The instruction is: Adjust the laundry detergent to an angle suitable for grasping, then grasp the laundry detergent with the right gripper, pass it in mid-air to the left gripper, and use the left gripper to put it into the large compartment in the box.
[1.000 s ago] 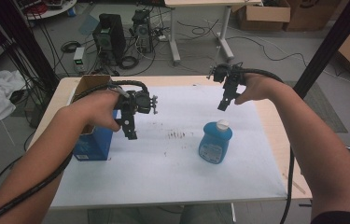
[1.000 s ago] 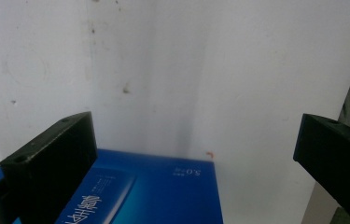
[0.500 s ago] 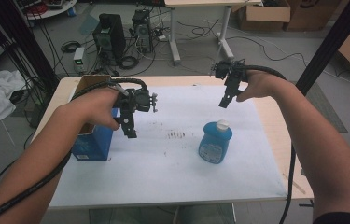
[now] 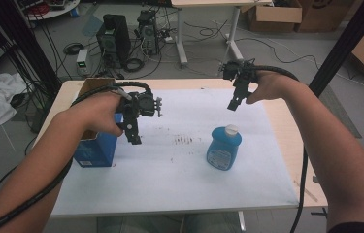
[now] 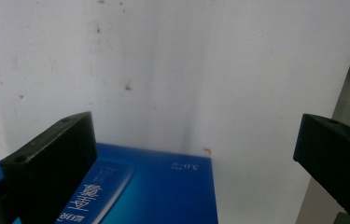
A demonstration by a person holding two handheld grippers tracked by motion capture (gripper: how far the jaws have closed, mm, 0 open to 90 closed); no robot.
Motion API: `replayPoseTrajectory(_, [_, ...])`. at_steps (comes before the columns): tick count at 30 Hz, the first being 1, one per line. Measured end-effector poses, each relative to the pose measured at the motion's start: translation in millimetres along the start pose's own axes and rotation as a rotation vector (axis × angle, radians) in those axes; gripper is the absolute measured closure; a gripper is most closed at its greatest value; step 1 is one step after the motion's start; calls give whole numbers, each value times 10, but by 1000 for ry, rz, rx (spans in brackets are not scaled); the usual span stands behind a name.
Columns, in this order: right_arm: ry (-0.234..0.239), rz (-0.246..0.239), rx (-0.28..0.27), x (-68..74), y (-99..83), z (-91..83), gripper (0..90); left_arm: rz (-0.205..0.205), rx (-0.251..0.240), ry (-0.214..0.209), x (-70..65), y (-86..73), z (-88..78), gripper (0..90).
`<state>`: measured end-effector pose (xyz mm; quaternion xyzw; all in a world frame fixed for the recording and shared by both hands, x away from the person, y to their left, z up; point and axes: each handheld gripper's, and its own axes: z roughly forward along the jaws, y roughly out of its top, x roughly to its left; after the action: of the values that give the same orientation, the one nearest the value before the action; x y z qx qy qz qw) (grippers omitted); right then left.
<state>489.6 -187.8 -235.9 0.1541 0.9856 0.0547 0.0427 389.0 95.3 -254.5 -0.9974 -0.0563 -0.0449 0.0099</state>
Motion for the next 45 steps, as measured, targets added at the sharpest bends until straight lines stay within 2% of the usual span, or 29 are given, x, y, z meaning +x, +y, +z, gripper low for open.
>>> replayPoseTrajectory(6, [0, -3, 8, -20, 23, 48, 0, -15, -11, -3, 2, -32, 34, 1])
replayPoseTrajectory(9, [-4, -7, 14, -15, 38, 45, 0, -14, 2, -5, -19, -44, 48, 1])
replayPoseTrajectory(16, [-5, 9, 6, -42, 36, 22, 0, -13, -3, -4, -24, -55, 27, 1])
replayPoseTrajectory(22, [-16, 3, 7, -39, 23, 13, 0, -10, -3, -1, -19, -32, 27, 1])
replayPoseTrajectory(30, [-25, 10, -55, -14, -74, -53, 0, 3, 10, -6, -42, 22, 29, 1])
replayPoseTrajectory(34, [-23, 41, -101, -39, -228, -87, 0, 14, 17, -4, -41, 41, 26, 1])
replayPoseTrajectory(37, [-12, 66, -206, -45, -412, -124, 0, 22, 8, -3, -45, 46, 25, 1])
replayPoseTrajectory(39, [-18, 82, -260, -34, -520, -119, 0, 31, 9, -3, -41, 52, 35, 1])
replayPoseTrajectory(41, [-36, 101, -290, -9, -611, -105, 0, 35, 5, -5, -33, 53, 53, 1])
replayPoseTrajectory(45, [-38, 149, -408, 50, -865, -79, 0, 45, 2, -10, -14, 65, 87, 1])
